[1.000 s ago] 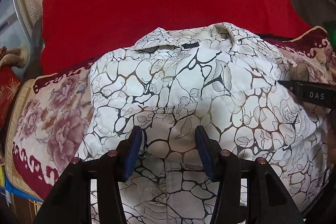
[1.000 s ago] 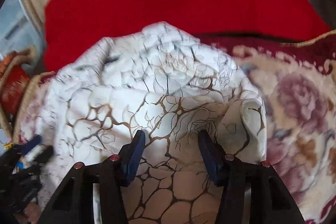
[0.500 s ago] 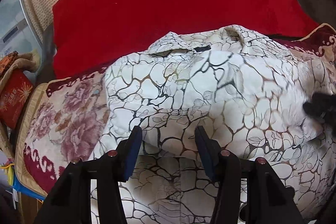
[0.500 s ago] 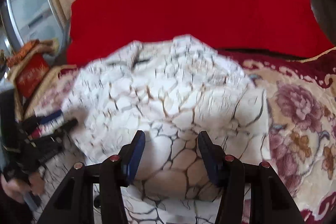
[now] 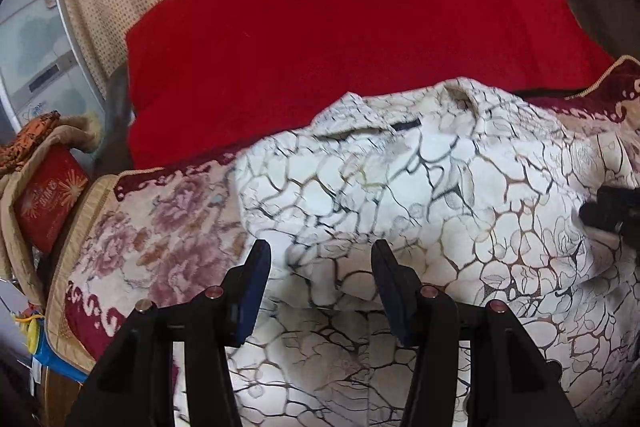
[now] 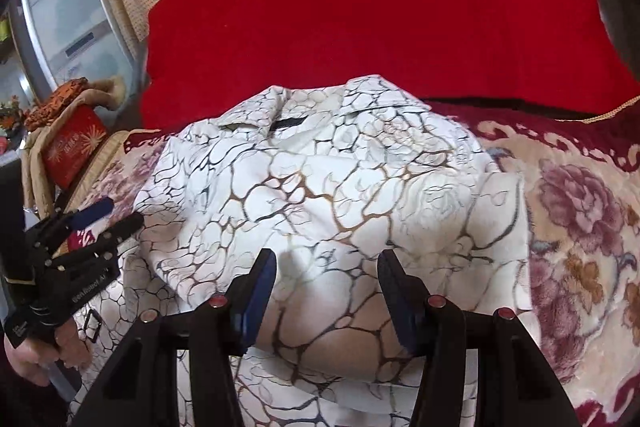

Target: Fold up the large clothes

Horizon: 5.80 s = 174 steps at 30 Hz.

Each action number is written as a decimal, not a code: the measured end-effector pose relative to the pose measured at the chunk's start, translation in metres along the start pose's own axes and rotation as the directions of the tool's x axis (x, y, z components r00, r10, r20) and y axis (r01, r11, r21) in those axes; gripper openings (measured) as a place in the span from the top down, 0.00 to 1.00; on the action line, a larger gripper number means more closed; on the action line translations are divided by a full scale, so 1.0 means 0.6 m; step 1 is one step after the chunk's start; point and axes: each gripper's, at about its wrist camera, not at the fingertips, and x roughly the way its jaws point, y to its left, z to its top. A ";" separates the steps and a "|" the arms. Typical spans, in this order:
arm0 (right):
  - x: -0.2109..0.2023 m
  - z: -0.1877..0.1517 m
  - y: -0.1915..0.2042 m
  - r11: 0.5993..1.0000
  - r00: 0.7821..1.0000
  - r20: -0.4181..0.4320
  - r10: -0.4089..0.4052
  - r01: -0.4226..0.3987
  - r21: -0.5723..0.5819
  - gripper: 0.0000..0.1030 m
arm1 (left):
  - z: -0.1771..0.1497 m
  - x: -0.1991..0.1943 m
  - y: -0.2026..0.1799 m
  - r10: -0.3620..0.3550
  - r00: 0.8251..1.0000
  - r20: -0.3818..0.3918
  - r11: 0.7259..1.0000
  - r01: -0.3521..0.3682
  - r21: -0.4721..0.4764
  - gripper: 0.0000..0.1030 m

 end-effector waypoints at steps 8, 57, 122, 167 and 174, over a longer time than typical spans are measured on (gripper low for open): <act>0.036 -0.005 0.012 0.998 0.995 -0.087 -0.054 0.052 -0.026 0.43 | 0.013 -0.051 0.044 0.069 0.995 0.076 0.997 -0.065 -0.049 0.48; -0.028 0.017 -0.033 0.983 0.981 0.065 -0.183 0.181 0.029 0.44 | -0.009 0.114 -0.001 -0.053 0.979 -0.195 0.991 0.027 -0.132 0.40; -0.032 0.013 -0.003 0.914 0.922 0.145 -0.359 0.379 -0.143 0.43 | -0.029 0.130 0.005 0.050 0.985 -0.165 0.995 -0.064 -0.082 0.02; -0.023 -0.355 -0.179 0.990 0.854 -0.518 0.055 0.021 0.140 0.28 | -0.332 -0.136 0.286 -0.572 0.799 -0.184 0.805 0.504 -0.314 0.15; -0.030 -0.350 -0.126 0.994 0.865 -0.490 0.103 -0.078 0.071 0.86 | -0.319 -0.113 0.276 -0.670 0.723 -0.168 0.725 0.590 -0.355 0.48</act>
